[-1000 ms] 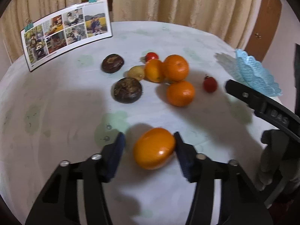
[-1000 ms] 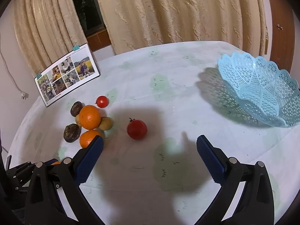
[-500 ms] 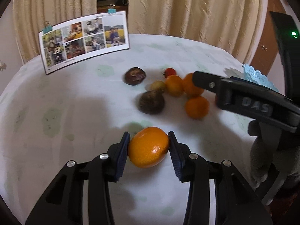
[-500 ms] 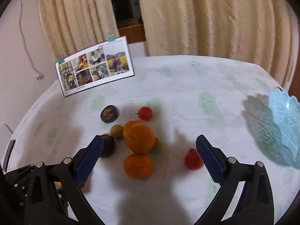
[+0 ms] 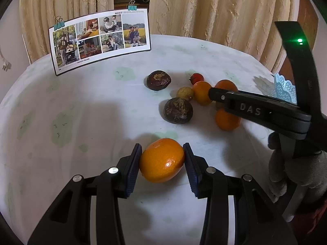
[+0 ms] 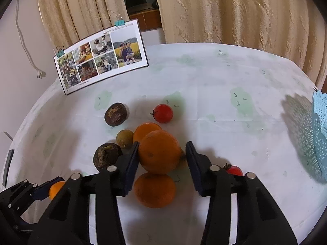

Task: Organize fruits
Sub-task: 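Grasp a large orange with the left tool while the right tool grasps another orange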

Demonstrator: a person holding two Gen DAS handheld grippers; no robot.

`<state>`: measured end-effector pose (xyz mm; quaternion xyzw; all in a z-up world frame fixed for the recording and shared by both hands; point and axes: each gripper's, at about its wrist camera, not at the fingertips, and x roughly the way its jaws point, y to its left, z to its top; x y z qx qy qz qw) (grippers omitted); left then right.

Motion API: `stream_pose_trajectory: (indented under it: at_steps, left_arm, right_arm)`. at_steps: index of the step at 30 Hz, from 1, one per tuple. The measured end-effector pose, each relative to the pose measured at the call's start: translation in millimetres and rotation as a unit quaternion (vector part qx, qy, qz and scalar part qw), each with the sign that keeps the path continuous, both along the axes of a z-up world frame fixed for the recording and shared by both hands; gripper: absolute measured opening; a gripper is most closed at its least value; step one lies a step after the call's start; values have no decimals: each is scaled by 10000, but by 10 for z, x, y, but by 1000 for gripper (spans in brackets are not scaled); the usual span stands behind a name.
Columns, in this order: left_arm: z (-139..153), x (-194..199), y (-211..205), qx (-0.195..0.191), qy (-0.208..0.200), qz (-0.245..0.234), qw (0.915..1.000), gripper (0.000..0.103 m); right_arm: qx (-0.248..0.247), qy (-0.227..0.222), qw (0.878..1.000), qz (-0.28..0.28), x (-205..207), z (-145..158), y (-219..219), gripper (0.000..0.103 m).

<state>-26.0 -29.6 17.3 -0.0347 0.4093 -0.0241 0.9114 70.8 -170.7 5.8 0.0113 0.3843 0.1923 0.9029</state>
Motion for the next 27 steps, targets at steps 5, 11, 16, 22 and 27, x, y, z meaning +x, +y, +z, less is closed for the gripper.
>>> stream_pose_trajectory:
  at_steps: [5, 11, 16, 22, 27]
  left_arm:
    - [-16, 9, 0, 29, 19, 33, 10000, 42]
    - [-3, 1, -17, 96, 0, 62, 9999, 42]
    - [33, -9, -49, 166, -37, 76, 9998, 42]
    - [104, -12, -129, 258, -106, 36, 9996, 42]
    - [168, -8, -227, 346, -171, -26, 9992, 42]
  right_arm:
    - [107, -96, 9998, -145, -45, 79, -90, 39]
    - [268, -166, 9990, -312, -91, 164, -252, 39]
    - [279, -309, 9981, -462, -138, 252, -379, 39]
    - [355, -440, 9963, -648, -194, 336, -566, 39]
    - [444, -508, 9935, -914, -203, 387, -808, 39]
